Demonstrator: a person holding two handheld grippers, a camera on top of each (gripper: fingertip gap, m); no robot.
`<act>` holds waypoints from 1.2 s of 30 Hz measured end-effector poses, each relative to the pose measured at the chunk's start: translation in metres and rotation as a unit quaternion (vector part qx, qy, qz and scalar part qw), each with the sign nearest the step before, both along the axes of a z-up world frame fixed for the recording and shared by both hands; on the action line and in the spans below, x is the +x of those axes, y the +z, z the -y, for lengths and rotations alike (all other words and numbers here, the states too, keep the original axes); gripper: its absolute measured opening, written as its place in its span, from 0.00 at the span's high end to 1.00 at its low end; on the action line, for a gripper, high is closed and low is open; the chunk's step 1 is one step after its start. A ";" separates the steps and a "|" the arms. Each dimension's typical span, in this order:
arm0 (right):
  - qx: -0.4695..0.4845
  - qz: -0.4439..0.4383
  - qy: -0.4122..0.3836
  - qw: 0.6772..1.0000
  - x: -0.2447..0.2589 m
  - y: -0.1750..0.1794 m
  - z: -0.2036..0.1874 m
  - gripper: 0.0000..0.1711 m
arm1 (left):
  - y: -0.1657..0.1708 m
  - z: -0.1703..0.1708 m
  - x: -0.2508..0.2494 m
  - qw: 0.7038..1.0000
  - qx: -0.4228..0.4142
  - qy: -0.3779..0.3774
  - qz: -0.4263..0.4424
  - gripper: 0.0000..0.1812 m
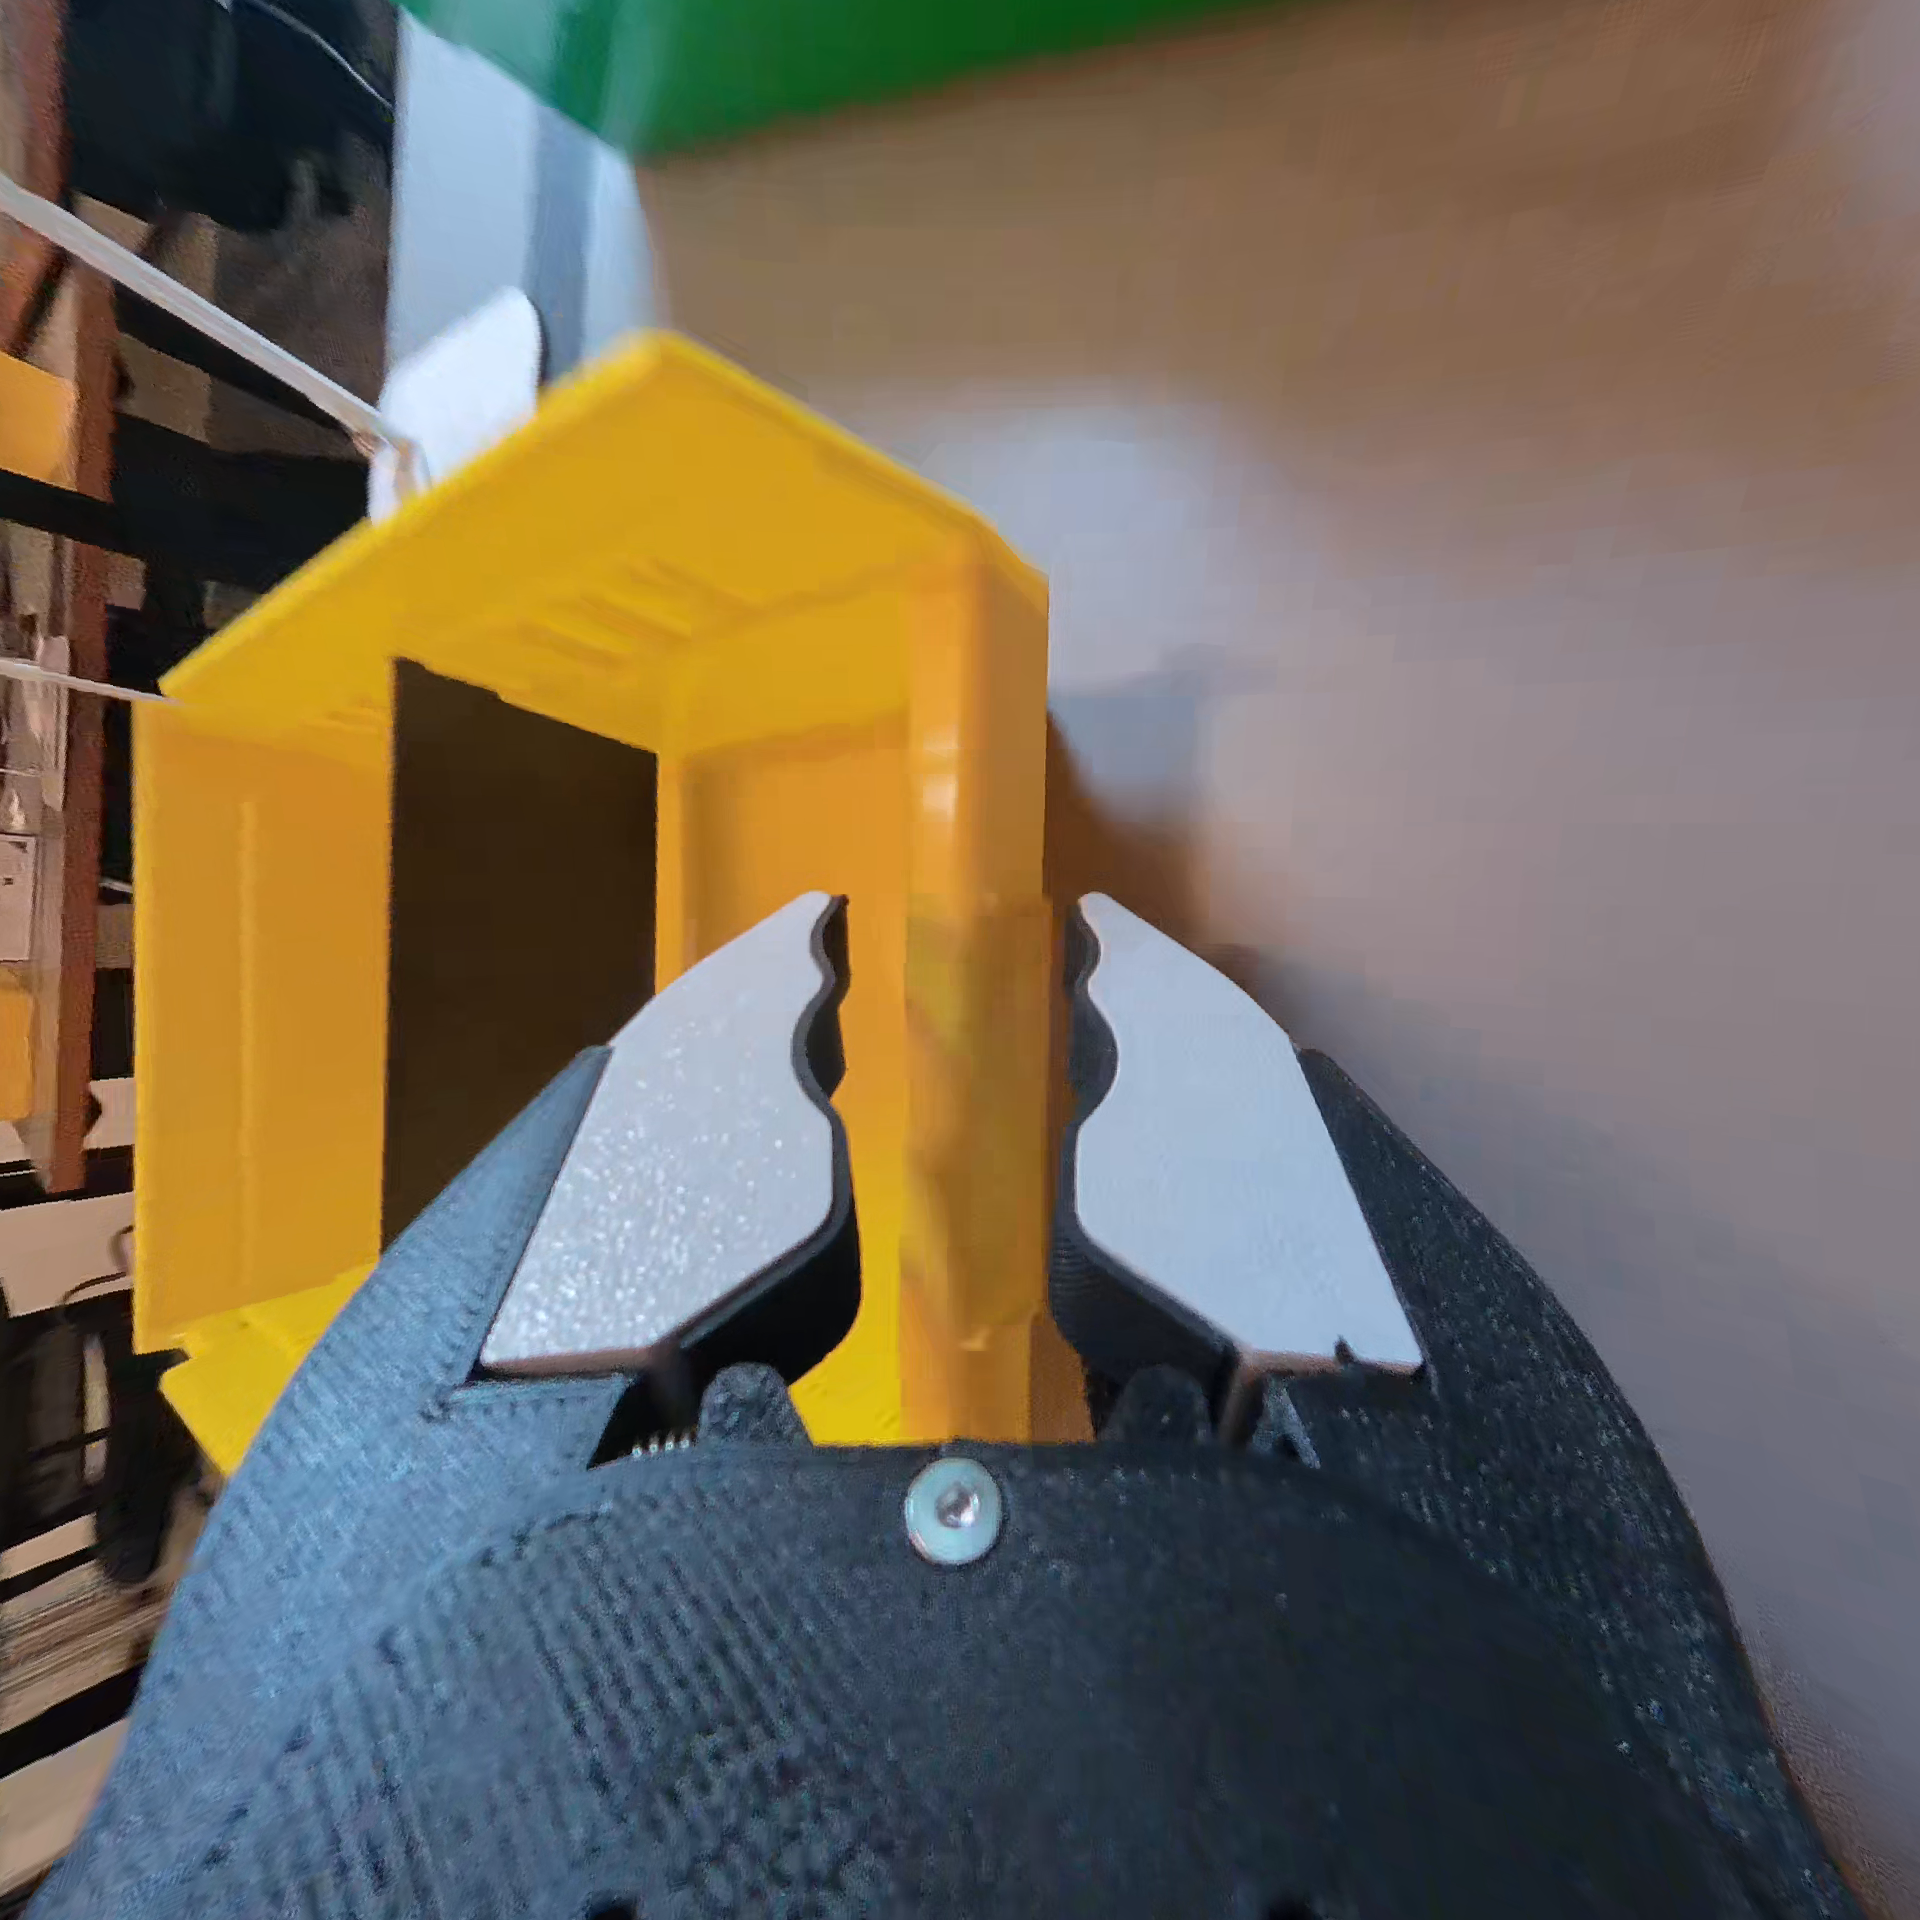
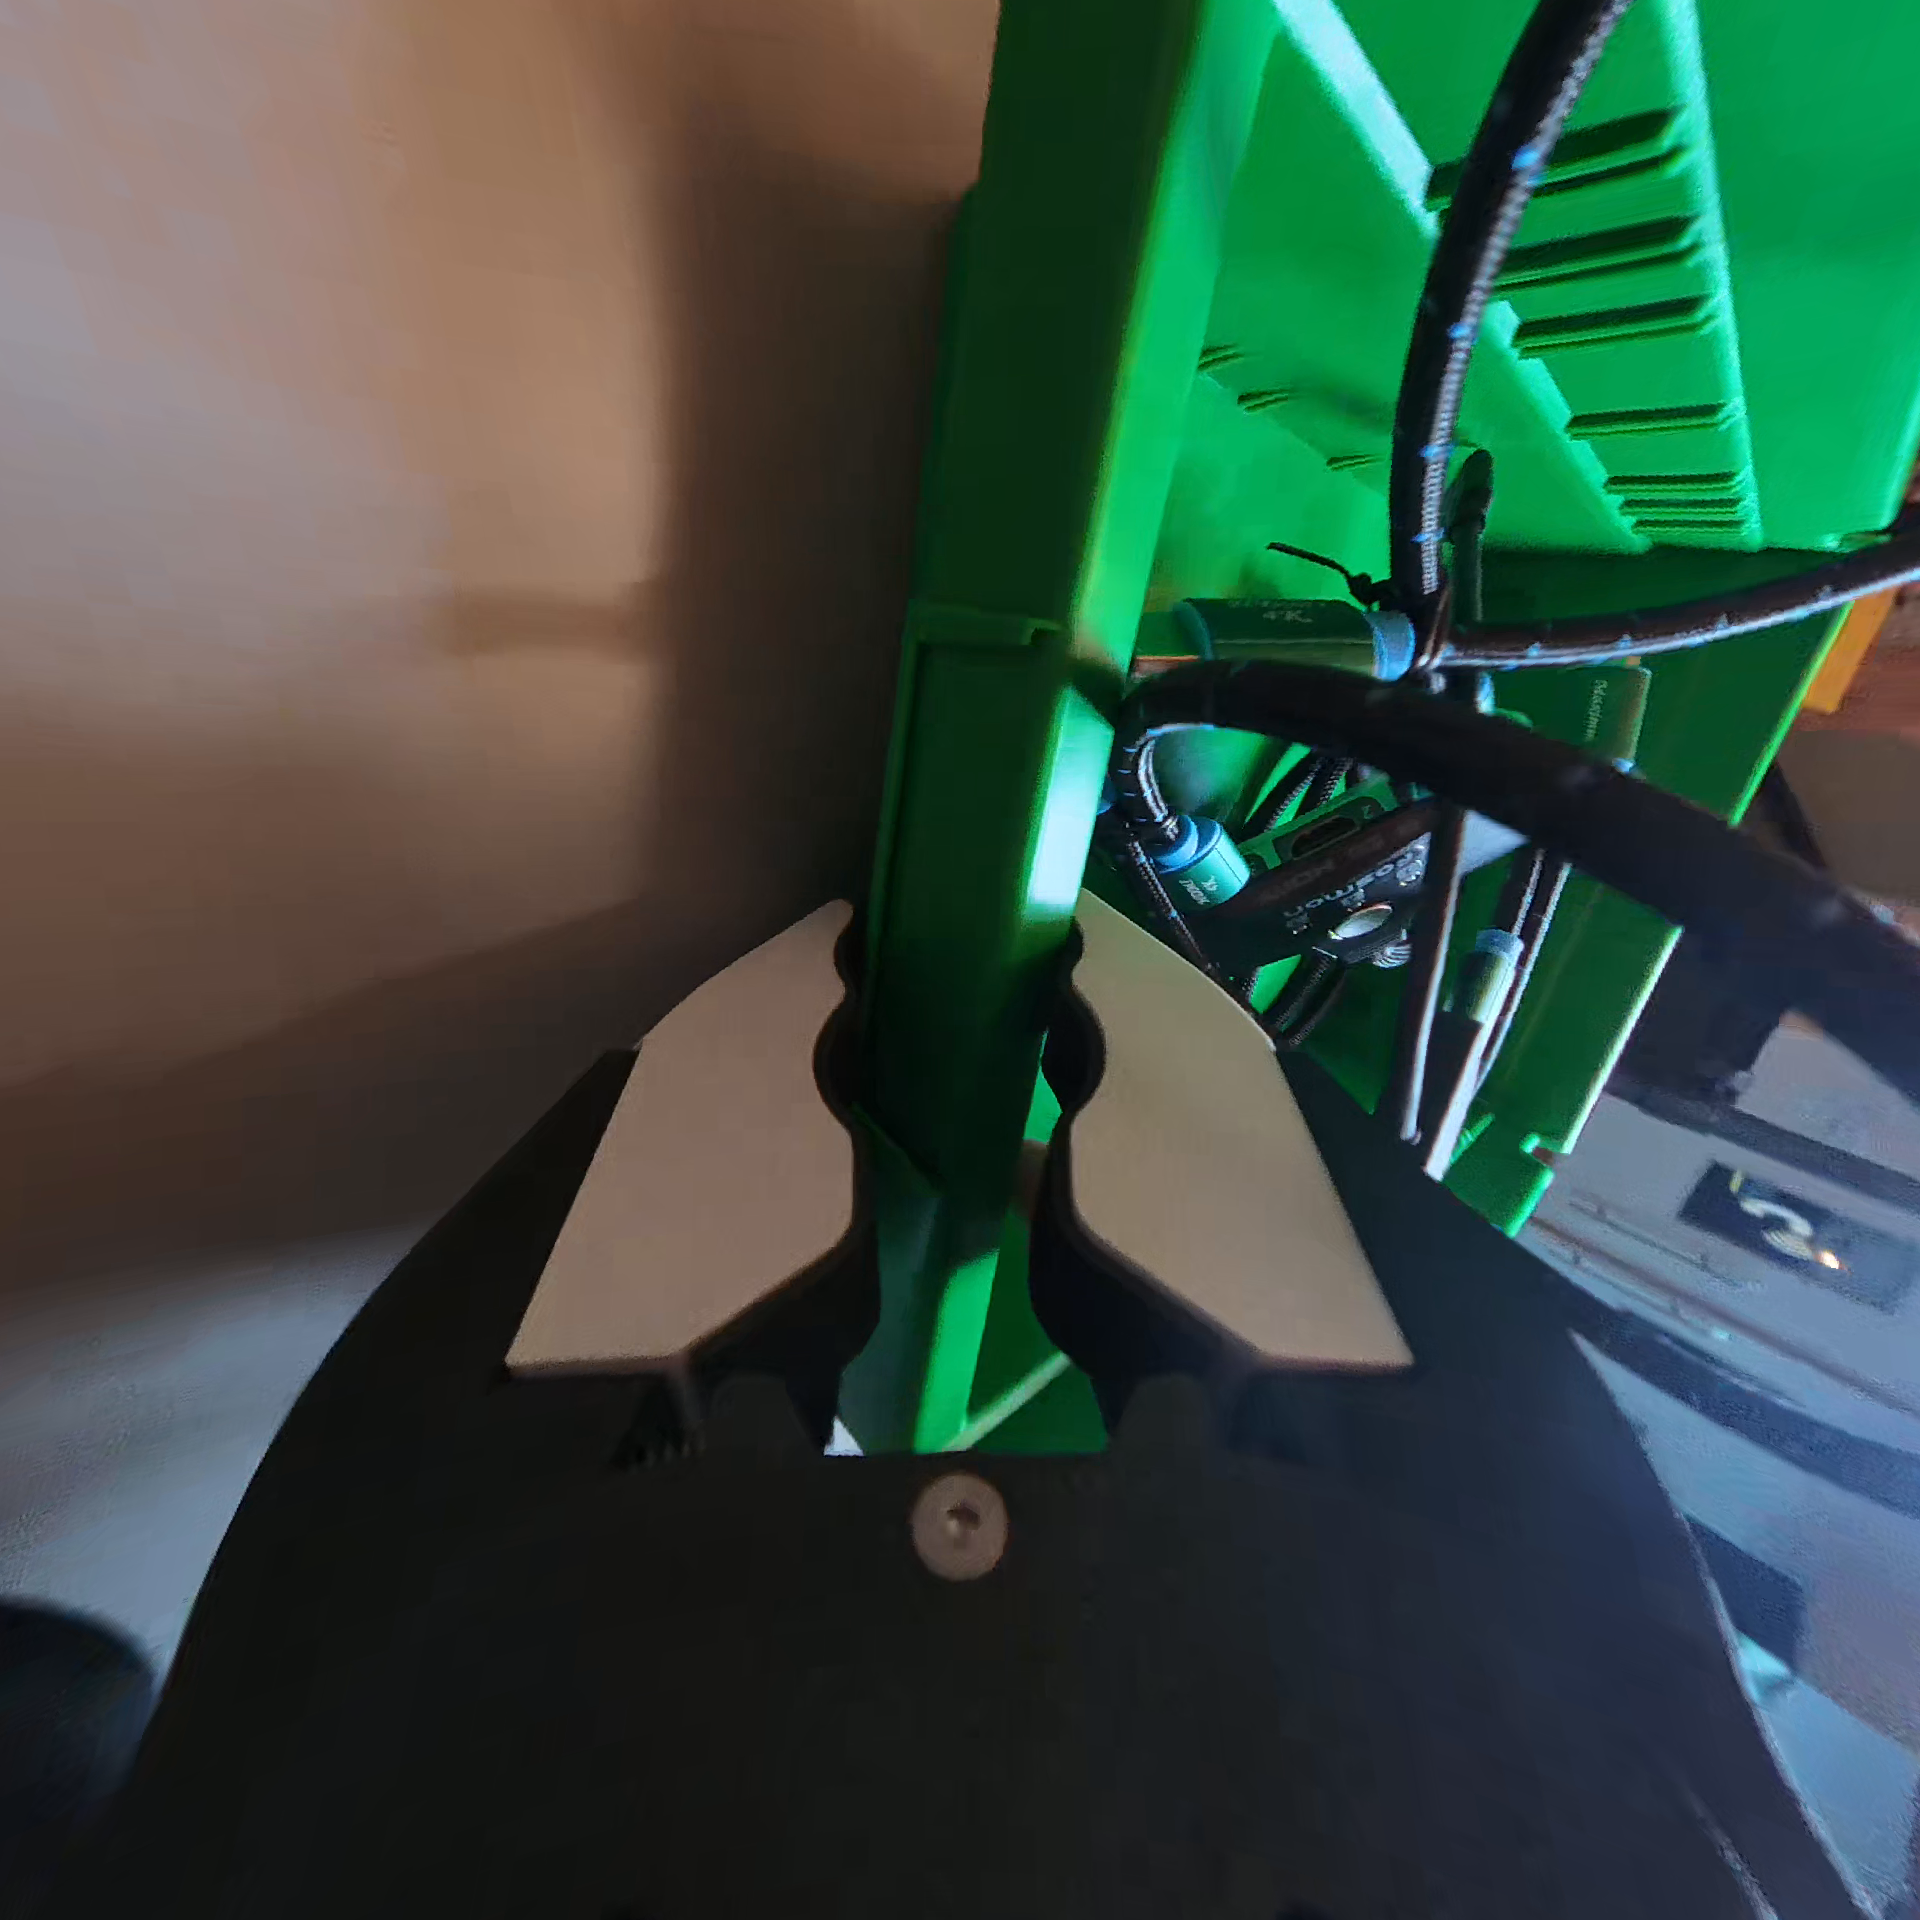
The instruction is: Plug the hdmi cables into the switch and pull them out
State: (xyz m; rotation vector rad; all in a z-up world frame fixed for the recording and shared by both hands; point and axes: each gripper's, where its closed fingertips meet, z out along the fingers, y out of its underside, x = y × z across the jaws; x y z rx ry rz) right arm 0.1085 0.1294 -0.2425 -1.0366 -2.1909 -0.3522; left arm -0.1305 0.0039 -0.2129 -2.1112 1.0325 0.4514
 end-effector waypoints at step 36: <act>-0.220 -0.439 -0.136 0.860 0.062 0.108 0.049 0.91 | 0.107 0.013 0.159 0.935 0.217 0.057 0.274 0.89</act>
